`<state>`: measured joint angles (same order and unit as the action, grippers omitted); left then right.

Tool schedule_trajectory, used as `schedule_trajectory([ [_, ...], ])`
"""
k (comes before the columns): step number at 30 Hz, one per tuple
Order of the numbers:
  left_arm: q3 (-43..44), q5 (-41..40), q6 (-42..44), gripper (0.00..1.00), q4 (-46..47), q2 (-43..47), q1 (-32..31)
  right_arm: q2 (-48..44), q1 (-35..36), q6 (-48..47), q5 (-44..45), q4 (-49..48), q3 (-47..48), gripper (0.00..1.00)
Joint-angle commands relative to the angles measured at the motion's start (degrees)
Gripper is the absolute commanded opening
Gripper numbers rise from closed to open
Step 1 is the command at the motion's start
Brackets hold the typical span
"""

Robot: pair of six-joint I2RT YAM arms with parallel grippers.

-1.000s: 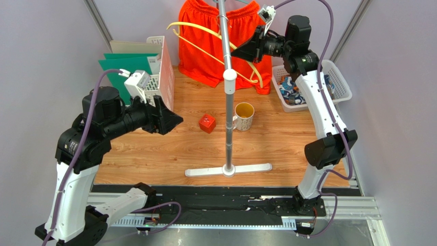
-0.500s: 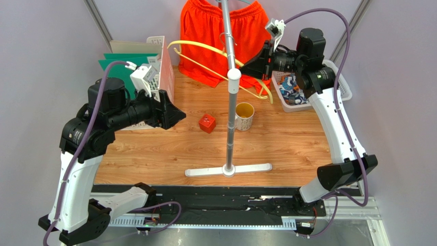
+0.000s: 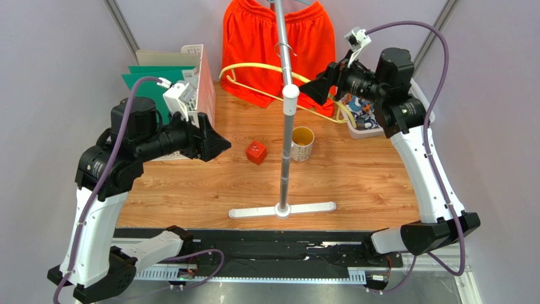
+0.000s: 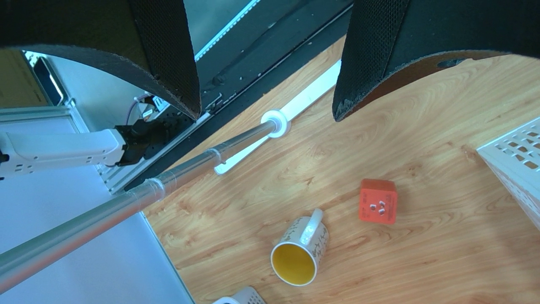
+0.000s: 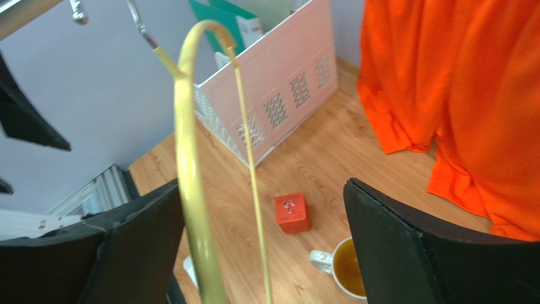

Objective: Remove the shorts from the hanger

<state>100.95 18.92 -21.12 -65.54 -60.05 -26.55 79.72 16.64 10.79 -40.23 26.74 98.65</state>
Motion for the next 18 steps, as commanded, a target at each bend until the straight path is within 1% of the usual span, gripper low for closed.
schedule_trajectory([
  [1,-0.2,-0.1,-0.8,0.81,0.8,0.6,-0.1,-3.5,0.0,2.4,10.4,-2.7,0.9,0.98],
  [2,0.0,-0.2,-0.8,0.81,0.8,0.6,-0.1,-3.9,-0.4,2.6,12.3,-2.7,1.2,1.00],
  [4,0.2,-0.5,-0.7,0.81,0.9,0.4,-0.1,-4.9,-0.9,3.9,14.2,-3.0,1.4,1.00],
  [6,0.3,-0.7,-0.5,0.81,0.8,0.4,-0.1,-5.8,-2.2,5.3,18.4,-3.3,1.2,1.00],
  [9,0.0,-0.7,-0.5,0.81,0.6,0.5,-0.1,-7.0,-5.3,11.1,24.8,-3.5,1.2,1.00],
  [10,-0.3,-0.6,-0.6,0.81,0.7,0.7,-0.1,-7.3,-6.0,14.7,25.6,-4.2,1.1,1.00],
  [11,-0.4,-0.5,-0.6,0.81,0.6,0.9,-0.1,-7.5,-7.4,15.9,24.9,-5.5,0.7,1.00],
  [12,-0.6,-0.5,-0.6,0.81,0.7,1.0,-0.1,-7.6,-7.9,16.5,24.5,-8.8,-0.6,1.00],
  [14,-0.8,-0.7,-0.6,0.81,0.8,1.3,-0.1,-7.0,-8.2,17.9,25.2,-11.2,-1.4,1.00],
  [16,-1.0,-0.7,-0.8,0.81,1.2,1.3,-0.1,-5.2,-8.4,19.5,26.6,-11.4,0.8,1.00],
  [17,-1.1,-0.7,-0.8,0.81,1.2,1.4,-0.1,-2.6,-8.6,21.2,27.0,-11.4,1.9,1.00],
  [18,-1.1,-0.6,-1.1,0.81,1.3,1.6,-0.1,-1.1,-8.6,21.5,27.1,-11.4,5.4,1.00],
])
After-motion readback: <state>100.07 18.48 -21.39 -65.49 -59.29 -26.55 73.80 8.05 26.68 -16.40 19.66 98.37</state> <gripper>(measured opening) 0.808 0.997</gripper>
